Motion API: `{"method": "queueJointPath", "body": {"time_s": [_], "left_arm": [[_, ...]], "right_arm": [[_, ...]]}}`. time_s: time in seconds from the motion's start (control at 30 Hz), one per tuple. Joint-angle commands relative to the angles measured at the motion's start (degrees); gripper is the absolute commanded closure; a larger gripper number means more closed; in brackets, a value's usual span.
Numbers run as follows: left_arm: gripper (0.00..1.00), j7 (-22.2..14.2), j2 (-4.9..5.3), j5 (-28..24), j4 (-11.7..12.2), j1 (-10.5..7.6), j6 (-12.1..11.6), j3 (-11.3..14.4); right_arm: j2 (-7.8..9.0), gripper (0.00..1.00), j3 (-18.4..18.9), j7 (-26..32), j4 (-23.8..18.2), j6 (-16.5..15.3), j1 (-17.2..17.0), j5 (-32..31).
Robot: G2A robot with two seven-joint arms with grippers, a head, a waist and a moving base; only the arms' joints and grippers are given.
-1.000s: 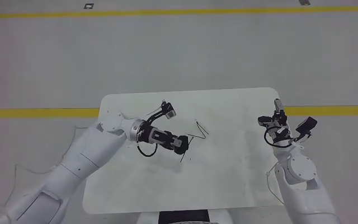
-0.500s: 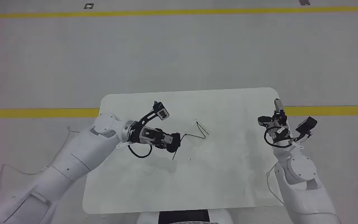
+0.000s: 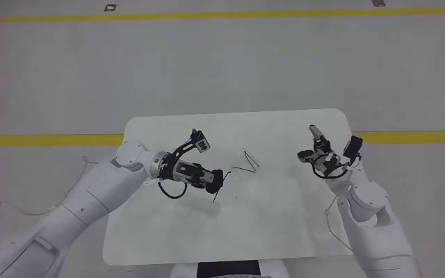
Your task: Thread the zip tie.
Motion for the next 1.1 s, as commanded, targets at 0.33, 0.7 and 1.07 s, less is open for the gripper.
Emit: {"method": "queueJointPath", "body": {"time_s": [0.33,0.7,1.07], "left_arm": [[1.0,0.0,0.0,0.0,0.0,0.0,0.0,0.0],[1.0,4.33,-0.28,10.85,0.18,1.51,0.0,-2.1],[1.0,0.24,-3.48,23.62,0.92,6.72,0.0,-11.77]], "right_arm": [[1.01,0.0,-7.01,11.28,4.26,0.94,4.5,-3.49],[0.68,0.0,-5.55,14.65,5.49,-0.15,4.49,5.99],[1.41,0.0,-7.06,27.15,8.87,0.94,7.57,10.03]]}}
